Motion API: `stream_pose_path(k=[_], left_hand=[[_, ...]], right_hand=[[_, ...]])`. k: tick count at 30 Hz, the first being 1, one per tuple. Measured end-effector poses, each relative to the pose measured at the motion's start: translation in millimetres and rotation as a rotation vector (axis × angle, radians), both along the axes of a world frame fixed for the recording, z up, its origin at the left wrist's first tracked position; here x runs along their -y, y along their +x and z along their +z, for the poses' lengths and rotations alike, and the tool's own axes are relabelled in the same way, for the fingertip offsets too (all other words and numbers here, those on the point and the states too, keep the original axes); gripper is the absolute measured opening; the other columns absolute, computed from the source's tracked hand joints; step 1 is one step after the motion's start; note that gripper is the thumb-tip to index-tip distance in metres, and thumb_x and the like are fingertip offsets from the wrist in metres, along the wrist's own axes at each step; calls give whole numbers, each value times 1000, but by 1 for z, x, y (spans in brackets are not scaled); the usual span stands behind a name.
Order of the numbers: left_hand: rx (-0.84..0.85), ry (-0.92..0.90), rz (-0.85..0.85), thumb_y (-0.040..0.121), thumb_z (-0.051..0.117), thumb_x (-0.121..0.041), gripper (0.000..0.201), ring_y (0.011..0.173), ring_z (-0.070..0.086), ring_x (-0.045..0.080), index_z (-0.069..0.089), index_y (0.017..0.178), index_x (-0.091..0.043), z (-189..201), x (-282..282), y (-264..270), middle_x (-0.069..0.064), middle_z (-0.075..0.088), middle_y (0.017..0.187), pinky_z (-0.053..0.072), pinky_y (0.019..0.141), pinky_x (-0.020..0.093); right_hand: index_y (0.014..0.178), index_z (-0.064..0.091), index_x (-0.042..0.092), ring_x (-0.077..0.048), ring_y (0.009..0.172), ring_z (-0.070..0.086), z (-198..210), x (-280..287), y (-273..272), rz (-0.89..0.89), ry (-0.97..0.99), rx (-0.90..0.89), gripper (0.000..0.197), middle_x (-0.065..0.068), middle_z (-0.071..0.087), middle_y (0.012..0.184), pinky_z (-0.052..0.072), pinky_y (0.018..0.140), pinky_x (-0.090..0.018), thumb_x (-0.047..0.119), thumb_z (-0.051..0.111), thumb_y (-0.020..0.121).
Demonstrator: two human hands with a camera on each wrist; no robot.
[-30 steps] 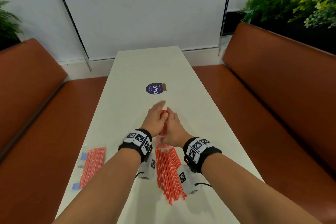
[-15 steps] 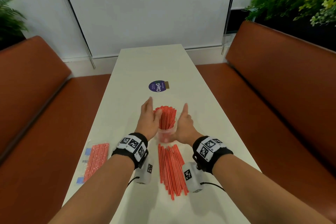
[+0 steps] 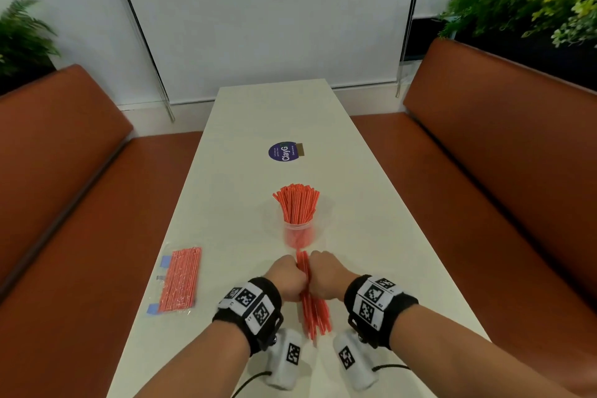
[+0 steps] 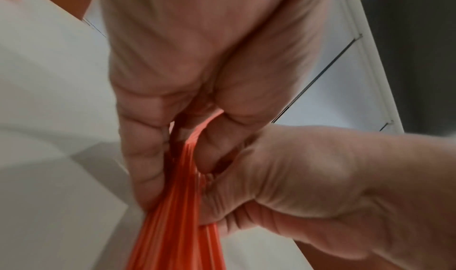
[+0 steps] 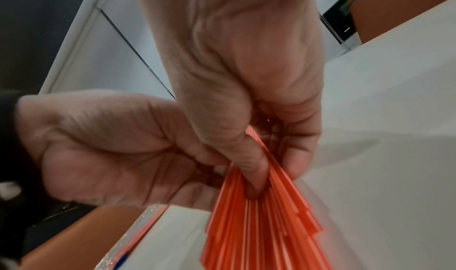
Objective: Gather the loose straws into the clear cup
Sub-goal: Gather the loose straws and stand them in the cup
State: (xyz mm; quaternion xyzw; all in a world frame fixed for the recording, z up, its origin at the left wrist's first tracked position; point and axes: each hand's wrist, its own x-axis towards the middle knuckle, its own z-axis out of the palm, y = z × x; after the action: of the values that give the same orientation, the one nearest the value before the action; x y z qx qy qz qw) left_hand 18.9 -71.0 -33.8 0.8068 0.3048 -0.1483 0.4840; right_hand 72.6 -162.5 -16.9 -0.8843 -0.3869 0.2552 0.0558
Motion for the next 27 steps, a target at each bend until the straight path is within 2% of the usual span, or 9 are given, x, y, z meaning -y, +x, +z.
stream_pose_path(k=[2, 4, 9, 13, 16, 19, 22, 24, 27], left_hand=[[-1, 3, 12, 73, 54, 1, 13, 86, 71, 37, 66, 77, 1, -2, -3, -3, 24, 70, 84, 60, 79, 45], [-17, -9, 74, 68, 53, -2, 11, 92, 71, 37, 63, 70, -7, -3, -6, -5, 26, 71, 93, 59, 82, 50], [25, -36, 211, 84, 52, 2, 29, 78, 60, 28, 43, 65, -18, 4, 3, -2, 14, 57, 85, 61, 78, 42], [60, -103, 272, 92, 43, -1, 34, 77, 54, 28, 41, 62, -16, 9, 13, 1, 6, 47, 65, 55, 79, 43], [87, -187, 368, 94, 42, -2, 35, 58, 49, 19, 41, 63, -16, 11, 14, 1, 4, 45, 65, 47, 72, 33], [90, -279, 498, 91, 51, 2, 35, 62, 48, 11, 42, 63, -16, 6, 14, -1, -2, 44, 64, 44, 69, 21], [92, -341, 441, 94, 39, 5, 31, 62, 49, 21, 46, 67, -10, 10, 14, -2, 8, 47, 67, 48, 77, 36], [84, -346, 471, 90, 41, 10, 26, 76, 57, 30, 51, 71, -5, 10, 11, -2, 13, 53, 72, 53, 85, 46], [141, -326, 478, 87, 45, 11, 18, 83, 63, 35, 59, 81, 2, 11, 8, -4, 22, 63, 85, 58, 69, 47]], right_hand=[[70, 48, 7, -39, 103, 60, 4, 6, 0, -34, 68, -21, 18, -25, 63, 110, 45, 78, -36, 7, 48, 89], [75, 52, 4, -36, 99, 61, 0, 10, 4, -118, 123, -70, 16, -24, 64, 110, 46, 75, -35, 11, 49, 90], [65, 44, 12, -29, 89, 57, -21, 0, 3, -230, 64, -123, 25, -21, 63, 106, 35, 50, -24, 22, 49, 87], [104, 61, 1, -34, 104, 61, -15, -11, -9, -204, 88, -136, 27, -20, 65, 113, 45, 74, -31, 16, 59, 82], [112, 59, 2, -31, 110, 61, -16, -14, -8, -227, 110, -161, 32, -18, 64, 118, 48, 89, -33, 13, 61, 83], [114, 58, 1, -30, 112, 60, -18, -13, -9, -253, 158, -198, 34, -18, 63, 121, 47, 92, -34, 12, 61, 83], [118, 51, 0, -31, 113, 57, -21, -14, -11, -266, 179, -198, 41, -19, 58, 124, 47, 92, -35, 16, 64, 82], [123, 43, 3, -33, 116, 53, -23, -16, -13, -295, 176, -206, 51, -18, 49, 128, 47, 98, -38, 21, 66, 81], [126, 36, 2, -33, 116, 52, -20, -17, -15, -309, 228, -243, 57, -18, 45, 128, 46, 100, -40, 21, 66, 82]])
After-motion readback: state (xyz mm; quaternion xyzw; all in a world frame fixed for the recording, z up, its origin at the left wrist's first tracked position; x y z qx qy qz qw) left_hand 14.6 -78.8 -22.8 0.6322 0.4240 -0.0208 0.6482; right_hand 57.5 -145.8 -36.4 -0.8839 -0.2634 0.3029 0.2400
